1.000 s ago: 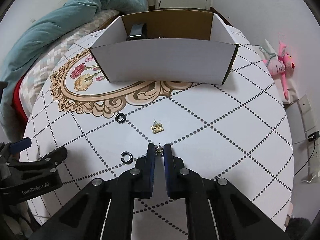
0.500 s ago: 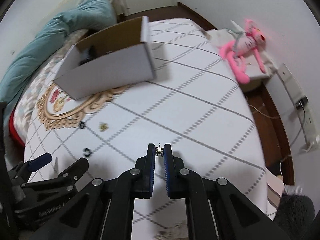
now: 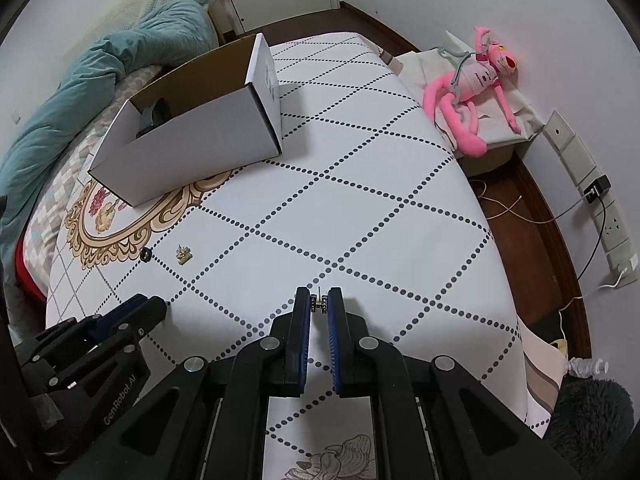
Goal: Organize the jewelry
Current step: 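Grasp a gold earring with the right tool while the left tool grasps a black ring, then carry the earring and ring into the white box while both tools open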
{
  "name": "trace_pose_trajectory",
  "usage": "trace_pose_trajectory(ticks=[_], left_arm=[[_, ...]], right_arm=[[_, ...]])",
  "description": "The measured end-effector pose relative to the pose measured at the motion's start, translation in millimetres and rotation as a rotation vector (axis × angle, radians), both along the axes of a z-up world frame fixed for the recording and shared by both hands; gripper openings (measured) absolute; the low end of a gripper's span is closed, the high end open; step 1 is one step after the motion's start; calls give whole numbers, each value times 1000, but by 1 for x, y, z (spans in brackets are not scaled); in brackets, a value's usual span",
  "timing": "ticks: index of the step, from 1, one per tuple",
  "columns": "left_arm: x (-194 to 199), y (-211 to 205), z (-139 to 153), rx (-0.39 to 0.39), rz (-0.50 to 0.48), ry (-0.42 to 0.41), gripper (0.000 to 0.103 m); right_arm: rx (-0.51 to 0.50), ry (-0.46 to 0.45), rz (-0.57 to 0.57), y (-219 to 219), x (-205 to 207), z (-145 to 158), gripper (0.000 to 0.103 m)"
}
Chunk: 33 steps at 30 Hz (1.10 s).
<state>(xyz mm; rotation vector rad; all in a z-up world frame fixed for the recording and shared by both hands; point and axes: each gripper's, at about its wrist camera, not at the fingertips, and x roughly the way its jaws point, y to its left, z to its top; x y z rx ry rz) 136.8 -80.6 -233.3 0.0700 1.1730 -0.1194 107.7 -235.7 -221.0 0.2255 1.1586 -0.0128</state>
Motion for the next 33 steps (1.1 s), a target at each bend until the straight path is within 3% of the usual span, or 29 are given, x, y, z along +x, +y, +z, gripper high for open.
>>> trace_pose_trajectory(ticks=[8, 16, 20, 24, 33], left_arm=[[-4, 4, 14, -42, 8, -18, 10], [21, 17, 80, -178, 9, -88, 10], [62, 27, 105, -241, 18, -85, 10], [107, 36, 112, -254, 29, -63, 10], [180, 41, 99, -251, 46, 90, 14]], right_arm=[[17, -31, 5, 3, 1, 15, 9], [98, -103, 26, 3, 23, 58, 9], [167, -143, 59, 6, 63, 84, 9], [190, -151, 115, 15, 113, 100, 9], [168, -30, 172, 29, 204, 77, 9]])
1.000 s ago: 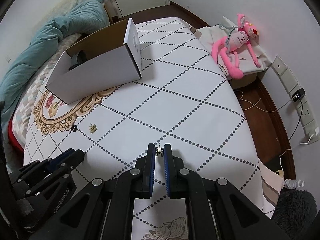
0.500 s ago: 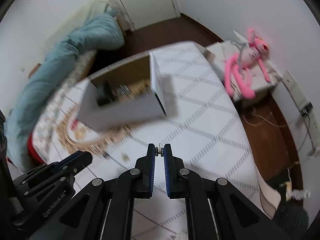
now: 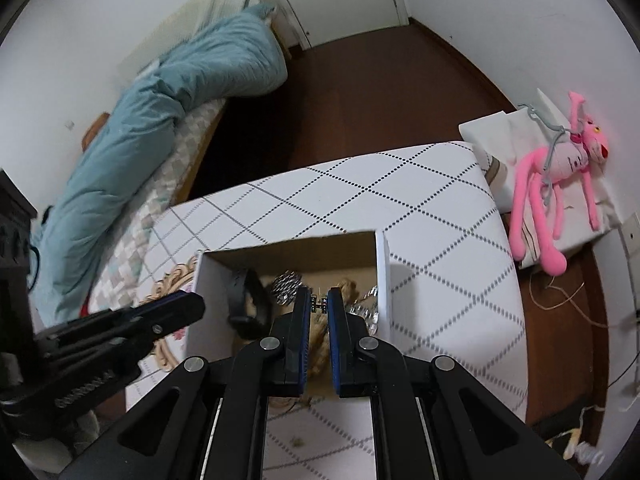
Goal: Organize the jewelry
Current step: 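Carry the earring and ring into the white box while both tools open, then grasp the second gold earring with the right tool while the left tool grasps the second black ring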
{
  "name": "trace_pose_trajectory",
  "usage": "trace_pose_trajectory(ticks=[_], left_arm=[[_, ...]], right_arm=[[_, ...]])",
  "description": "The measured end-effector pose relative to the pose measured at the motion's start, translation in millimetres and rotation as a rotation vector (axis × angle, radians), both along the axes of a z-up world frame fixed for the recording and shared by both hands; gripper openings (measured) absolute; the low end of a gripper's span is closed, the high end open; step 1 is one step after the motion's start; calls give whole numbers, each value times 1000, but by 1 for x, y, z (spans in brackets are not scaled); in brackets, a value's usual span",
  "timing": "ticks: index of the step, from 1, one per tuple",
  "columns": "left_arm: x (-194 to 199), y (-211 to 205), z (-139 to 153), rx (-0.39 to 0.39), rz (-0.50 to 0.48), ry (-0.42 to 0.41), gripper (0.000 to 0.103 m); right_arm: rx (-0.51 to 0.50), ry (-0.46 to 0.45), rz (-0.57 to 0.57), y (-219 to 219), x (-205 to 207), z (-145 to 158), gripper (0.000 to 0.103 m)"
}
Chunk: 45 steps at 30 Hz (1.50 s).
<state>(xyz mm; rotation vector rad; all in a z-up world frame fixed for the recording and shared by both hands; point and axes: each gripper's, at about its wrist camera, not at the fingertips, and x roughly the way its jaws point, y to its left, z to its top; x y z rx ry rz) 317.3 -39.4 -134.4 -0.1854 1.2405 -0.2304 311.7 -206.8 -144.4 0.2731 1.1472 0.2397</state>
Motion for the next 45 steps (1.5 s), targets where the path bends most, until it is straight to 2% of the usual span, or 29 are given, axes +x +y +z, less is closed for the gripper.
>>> trace_pose_trajectory(ticks=[2, 4, 5, 6, 7, 10, 13, 14, 15, 16, 17, 19, 25, 38, 42, 45], left_arm=[[9, 1, -2, 2, 6, 25, 19], [11, 2, 0, 31, 16, 4, 38], [12, 3, 2, 40, 22, -7, 57], [11, 6, 4, 49, 37, -20, 71], [9, 9, 5, 57, 48, -29, 73], [8, 15, 4, 86, 70, -42, 74], [1, 21, 1, 121, 90, -65, 83], [-5, 23, -1, 140, 97, -79, 89], [-8, 24, -3, 156, 103, -85, 99], [-11, 26, -5, 171, 109, -92, 102], [-13, 26, -6, 183, 109, -100, 103], [-20, 25, -11, 224, 108, -114, 103], [-37, 27, -13, 246, 106, -126, 103], [-83, 39, 37, 221, 150, -221, 103], [-109, 44, 23, 254, 166, -223, 103], [-126, 51, -5, 279, 185, -158, 103]], right_arm=[[-9, 35, 8, 0, 11, -7, 10], [-13, 62, 16, 0, 17, -12, 13], [-24, 64, 11, 0, 19, -13, 16], [-34, 61, 11, -2, 19, -13, 25], [-41, 54, 8, -3, 18, -12, 33], [-62, 42, 1, -5, 16, -9, 43], [-118, 26, -9, -6, 10, -6, 51], [-162, 21, -13, -4, 6, -6, 61], [-191, 17, -15, -3, 4, -6, 76], [-233, 13, -17, -2, 0, -7, 93], [-265, 9, -18, 0, -3, -7, 98], [-331, 4, -15, 3, -10, -10, 100], [-366, 6, -15, 6, -27, -13, 103], [-326, -123, -58, 8, -77, 50, 103], [-313, -104, -20, 20, -98, 40, 103], [-313, -68, 9, 32, -115, 17, 103]])
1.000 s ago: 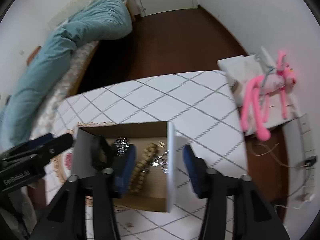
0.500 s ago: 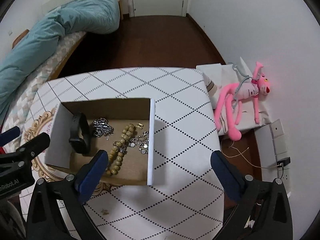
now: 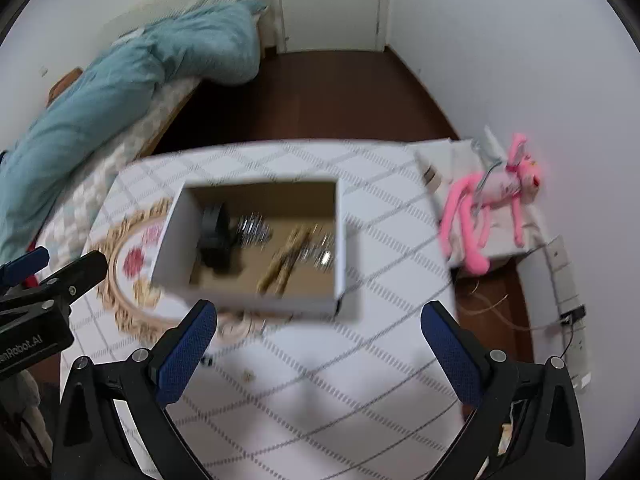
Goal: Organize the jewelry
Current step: 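Grasp the second gold earring with the right tool while the left tool grasps the second black ring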
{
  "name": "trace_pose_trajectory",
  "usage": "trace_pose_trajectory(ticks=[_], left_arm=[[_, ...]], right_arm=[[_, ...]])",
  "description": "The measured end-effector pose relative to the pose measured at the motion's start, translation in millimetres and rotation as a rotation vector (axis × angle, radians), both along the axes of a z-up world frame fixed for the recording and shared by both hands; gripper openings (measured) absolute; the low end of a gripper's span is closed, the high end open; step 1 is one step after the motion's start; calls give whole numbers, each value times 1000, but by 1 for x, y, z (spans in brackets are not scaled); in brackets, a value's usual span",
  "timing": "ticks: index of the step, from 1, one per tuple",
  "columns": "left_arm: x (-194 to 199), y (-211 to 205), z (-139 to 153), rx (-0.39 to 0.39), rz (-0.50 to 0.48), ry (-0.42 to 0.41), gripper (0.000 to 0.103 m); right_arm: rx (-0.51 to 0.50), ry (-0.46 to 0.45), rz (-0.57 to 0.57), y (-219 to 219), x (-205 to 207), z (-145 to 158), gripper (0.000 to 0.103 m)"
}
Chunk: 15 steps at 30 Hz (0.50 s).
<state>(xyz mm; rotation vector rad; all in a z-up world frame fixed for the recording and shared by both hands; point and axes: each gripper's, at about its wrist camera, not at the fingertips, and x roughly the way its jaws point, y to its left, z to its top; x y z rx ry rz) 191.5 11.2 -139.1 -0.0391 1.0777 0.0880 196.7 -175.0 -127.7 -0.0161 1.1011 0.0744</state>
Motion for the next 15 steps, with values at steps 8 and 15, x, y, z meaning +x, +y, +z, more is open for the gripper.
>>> trace_pose_trajectory(ticks=[8, 15], left_arm=[[-29, 16, -72, 52, 1, 95, 103], [-36, 25, -97, 79, -5, 136, 103]], right_arm=[[36, 56, 31, 23, -33, -70, 86], [57, 52, 76, 41, -40, -99, 60]])
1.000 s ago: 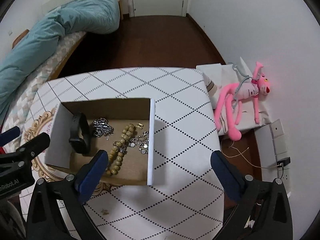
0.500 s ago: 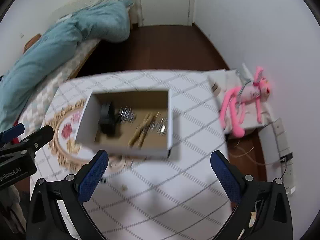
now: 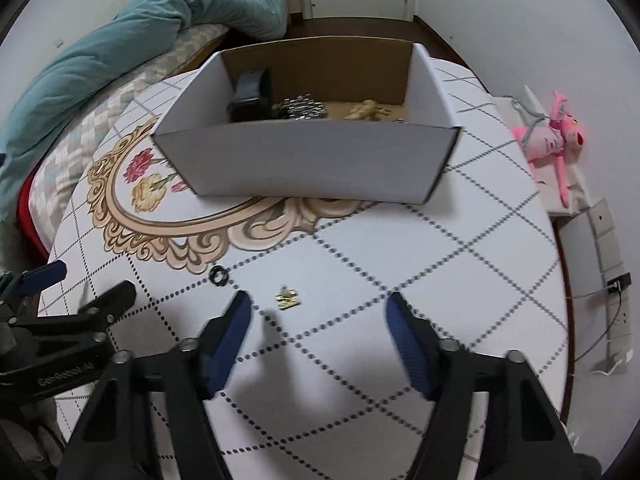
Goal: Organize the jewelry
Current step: 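Grasp the second gold earring with the right tool while the left tool grasps the second black ring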
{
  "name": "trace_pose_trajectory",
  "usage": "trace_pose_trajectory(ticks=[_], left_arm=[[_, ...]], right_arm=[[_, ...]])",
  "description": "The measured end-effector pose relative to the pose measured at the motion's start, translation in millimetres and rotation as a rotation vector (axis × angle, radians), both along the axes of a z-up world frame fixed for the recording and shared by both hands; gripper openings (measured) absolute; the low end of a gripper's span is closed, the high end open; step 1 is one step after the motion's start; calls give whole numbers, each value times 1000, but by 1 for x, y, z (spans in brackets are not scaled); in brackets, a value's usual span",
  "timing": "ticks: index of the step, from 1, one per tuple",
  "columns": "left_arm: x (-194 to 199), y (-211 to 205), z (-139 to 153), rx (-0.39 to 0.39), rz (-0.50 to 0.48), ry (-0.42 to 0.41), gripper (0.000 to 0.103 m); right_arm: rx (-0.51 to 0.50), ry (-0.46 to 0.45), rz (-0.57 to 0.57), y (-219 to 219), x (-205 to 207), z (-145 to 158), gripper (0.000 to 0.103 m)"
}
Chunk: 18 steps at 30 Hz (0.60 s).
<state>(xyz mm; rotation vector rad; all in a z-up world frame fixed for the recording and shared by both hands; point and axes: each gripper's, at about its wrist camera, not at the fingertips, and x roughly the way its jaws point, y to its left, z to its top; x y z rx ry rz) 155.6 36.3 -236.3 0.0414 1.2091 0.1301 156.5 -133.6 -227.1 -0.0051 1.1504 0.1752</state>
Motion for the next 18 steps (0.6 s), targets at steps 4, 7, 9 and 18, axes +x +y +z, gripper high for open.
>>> trace_pose_trajectory(ticks=[4, 7, 9, 18], left_arm=[[-1, 3, -5, -3, 4, 11, 103], [-1, 3, -7, -6, 7, 13, 103], [1, 3, -8, -15, 8, 18, 103], [12, -35, 1, -54, -53, -2, 103]], right_arm=[[-23, -11, 33, 13, -1, -8, 42], [-72, -30, 38, 19, -4, -9, 24], [-63, -30, 45, 19, -5, -8, 12], [76, -20, -91, -30, -9, 9, 11]])
